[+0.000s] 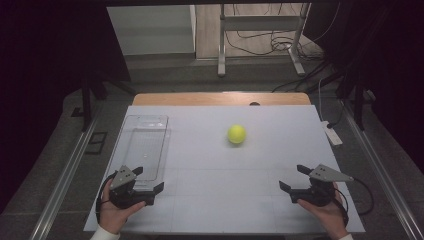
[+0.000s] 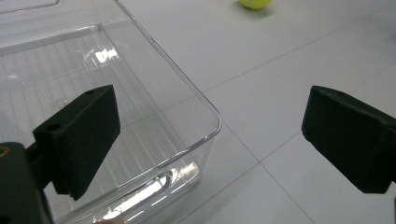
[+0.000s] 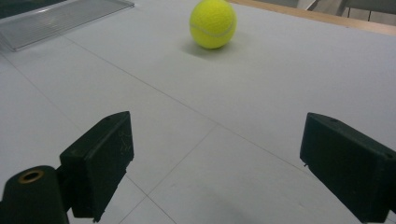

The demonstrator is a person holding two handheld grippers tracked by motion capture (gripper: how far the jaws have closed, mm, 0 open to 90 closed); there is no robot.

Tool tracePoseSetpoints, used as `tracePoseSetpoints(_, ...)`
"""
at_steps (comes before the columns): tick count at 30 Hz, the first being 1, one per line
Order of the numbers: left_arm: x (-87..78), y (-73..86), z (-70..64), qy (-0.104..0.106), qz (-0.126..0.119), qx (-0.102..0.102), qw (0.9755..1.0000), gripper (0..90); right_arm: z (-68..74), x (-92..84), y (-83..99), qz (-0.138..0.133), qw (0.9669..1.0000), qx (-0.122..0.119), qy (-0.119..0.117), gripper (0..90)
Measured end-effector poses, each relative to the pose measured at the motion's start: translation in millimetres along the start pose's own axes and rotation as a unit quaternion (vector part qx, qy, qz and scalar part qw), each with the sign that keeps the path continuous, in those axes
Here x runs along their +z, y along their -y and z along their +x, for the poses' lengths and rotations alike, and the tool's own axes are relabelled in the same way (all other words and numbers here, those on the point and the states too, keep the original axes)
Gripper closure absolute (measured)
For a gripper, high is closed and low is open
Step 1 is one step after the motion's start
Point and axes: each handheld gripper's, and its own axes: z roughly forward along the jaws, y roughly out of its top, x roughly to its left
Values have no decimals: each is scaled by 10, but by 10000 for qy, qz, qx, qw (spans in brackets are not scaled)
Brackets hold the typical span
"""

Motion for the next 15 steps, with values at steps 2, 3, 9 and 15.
tracePoseSetpoints(2, -4, -3, 2, -6, -10, -1, 10000, 59, -2, 6, 3, 20, 10000, -1, -8, 103)
tracePoseSetpoints(3, -5, -3, 1, -14, -11, 0, 10000, 59, -3, 8, 6, 25, 10000, -15, -13, 103)
tracePoseSetpoints(9, -13, -3, -8, -50, -27, -3, 10000, 59, 8, 7, 8, 11, 10000, -23, -75, 105)
tracePoseSetpoints(15, 8, -4, -8, -73, 17, 2, 10000, 59, -9, 18, 16, 24, 9999, -13, -119, 106)
